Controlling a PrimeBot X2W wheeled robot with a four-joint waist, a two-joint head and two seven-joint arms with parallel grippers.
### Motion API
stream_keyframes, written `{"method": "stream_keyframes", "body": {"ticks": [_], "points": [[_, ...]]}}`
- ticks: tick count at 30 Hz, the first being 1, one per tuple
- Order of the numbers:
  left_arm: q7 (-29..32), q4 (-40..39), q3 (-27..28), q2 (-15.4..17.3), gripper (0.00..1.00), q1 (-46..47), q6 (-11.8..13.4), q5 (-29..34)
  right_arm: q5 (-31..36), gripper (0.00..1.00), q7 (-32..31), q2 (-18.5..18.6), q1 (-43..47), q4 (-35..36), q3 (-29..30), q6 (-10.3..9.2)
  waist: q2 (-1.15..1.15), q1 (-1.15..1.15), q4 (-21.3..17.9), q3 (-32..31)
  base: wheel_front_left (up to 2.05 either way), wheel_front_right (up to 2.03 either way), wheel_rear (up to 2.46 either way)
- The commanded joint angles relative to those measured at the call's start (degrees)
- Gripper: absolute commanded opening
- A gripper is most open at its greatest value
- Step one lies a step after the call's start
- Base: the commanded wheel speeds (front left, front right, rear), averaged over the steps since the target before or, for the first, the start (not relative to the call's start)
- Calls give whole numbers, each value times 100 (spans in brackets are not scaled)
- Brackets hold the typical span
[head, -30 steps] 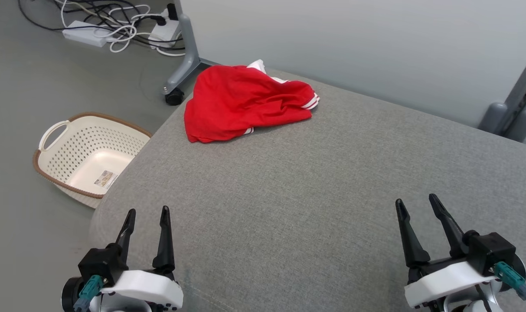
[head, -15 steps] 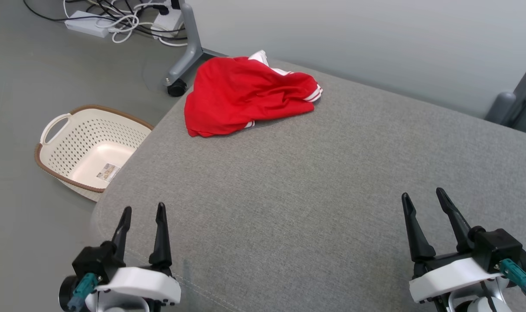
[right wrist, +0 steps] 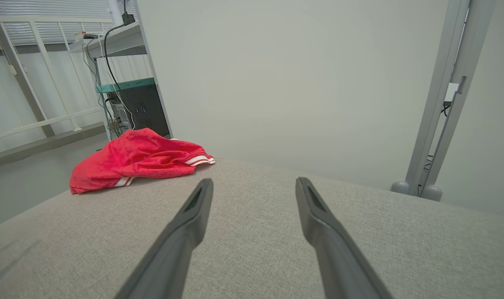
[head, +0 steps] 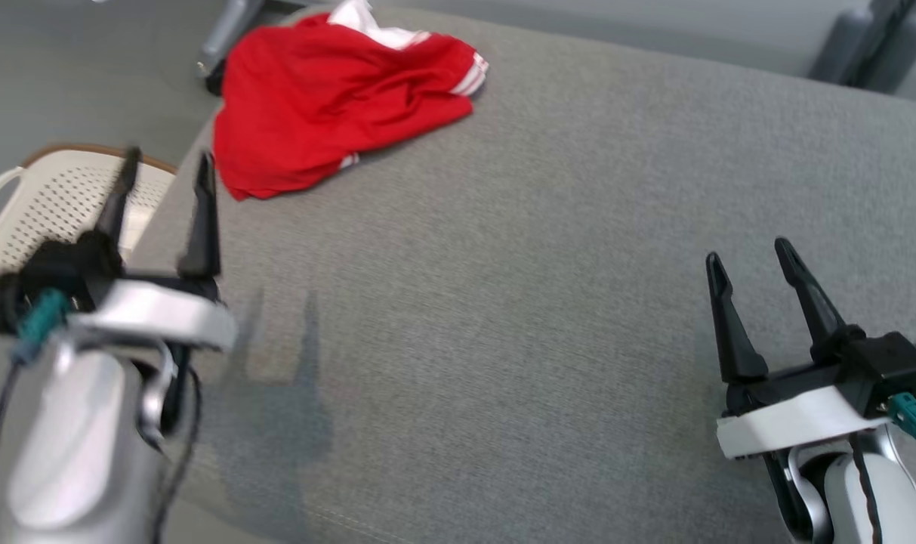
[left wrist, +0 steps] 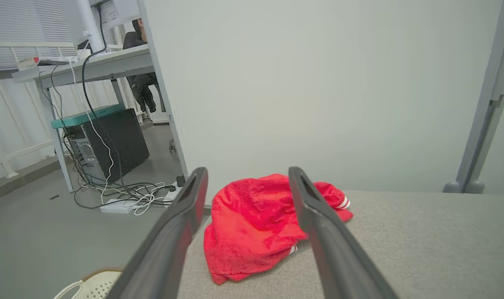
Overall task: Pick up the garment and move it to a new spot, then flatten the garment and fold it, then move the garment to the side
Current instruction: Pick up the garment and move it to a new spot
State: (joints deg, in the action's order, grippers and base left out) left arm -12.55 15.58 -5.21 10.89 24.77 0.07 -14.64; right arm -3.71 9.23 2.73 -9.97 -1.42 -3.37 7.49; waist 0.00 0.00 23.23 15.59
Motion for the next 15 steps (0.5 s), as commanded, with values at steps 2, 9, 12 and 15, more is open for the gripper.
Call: {"method": "stream_keyframes", "body": {"ticks": [2, 9, 12, 15], "points": [[237, 168, -50, 241, 100, 610, -126, 128, 73, 100, -50, 34, -176, 90, -19, -1, 0, 0, -474, 505, 0, 0, 0], [1274, 1332, -210, 773, 100, 2353, -549, 52, 176, 100, -105, 33, -478, 240, -161, 0, 0, 0, -1074, 987, 0, 0, 0], [1585, 1914, -305, 949, 100, 2893, -599, 104, 190, 100, -125, 34, -573, 318, -195, 0, 0, 0, -1343, 1202, 0, 0, 0], [1890, 2533, -359, 973, 100, 3265, -653, 15, 193, 100, -135, 33, -637, 374, -216, 0, 0, 0, -1571, 1401, 0, 0, 0]]}}
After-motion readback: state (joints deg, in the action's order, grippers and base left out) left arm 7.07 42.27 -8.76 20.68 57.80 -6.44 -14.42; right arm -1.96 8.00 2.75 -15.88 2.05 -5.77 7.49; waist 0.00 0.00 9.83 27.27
